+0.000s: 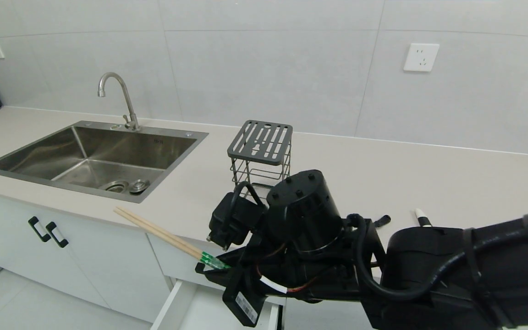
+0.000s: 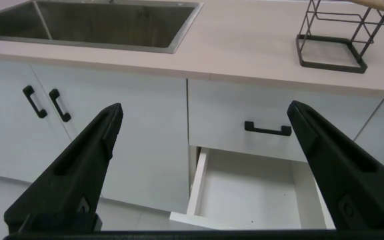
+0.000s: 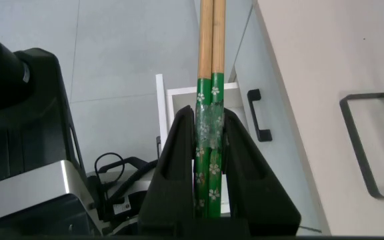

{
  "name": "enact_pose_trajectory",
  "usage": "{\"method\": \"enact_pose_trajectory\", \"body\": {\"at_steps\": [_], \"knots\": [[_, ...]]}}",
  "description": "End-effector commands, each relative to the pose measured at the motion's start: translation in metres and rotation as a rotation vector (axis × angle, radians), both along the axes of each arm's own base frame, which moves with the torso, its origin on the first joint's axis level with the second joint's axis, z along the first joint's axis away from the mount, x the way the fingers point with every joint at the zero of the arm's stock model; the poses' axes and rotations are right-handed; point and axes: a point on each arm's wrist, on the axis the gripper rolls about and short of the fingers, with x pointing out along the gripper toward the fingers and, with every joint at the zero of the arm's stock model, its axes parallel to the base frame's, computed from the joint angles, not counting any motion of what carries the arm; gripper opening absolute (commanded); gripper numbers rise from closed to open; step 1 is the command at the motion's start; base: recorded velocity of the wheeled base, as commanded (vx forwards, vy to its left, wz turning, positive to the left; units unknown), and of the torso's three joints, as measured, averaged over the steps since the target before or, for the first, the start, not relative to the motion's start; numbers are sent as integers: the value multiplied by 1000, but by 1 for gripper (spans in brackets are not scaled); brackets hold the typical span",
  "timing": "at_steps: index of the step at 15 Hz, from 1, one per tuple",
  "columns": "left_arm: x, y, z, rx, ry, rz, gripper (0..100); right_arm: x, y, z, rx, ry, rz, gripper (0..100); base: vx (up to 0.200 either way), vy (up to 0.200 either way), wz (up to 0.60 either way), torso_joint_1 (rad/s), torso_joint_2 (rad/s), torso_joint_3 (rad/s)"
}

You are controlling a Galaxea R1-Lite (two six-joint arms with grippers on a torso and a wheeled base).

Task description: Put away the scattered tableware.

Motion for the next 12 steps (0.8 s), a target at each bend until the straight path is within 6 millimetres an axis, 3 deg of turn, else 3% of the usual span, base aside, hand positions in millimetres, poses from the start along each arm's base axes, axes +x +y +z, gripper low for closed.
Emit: {"method": "enact_pose_trajectory", "body": {"at_steps": [1, 9, 12], "knots": [[0, 0, 0, 0, 1, 0, 100, 5, 5, -12, -24, 14, -3, 0, 0, 0, 0, -134, 246, 115], [0, 0, 0, 0, 1, 0, 100, 6, 7, -17, -37, 18, -2, 0, 0, 0, 0, -249, 483, 237], [0, 0, 0, 0, 1, 0, 100, 6, 7, -18, -38, 19, -2, 0, 0, 0, 0, -115, 217, 110]]}}
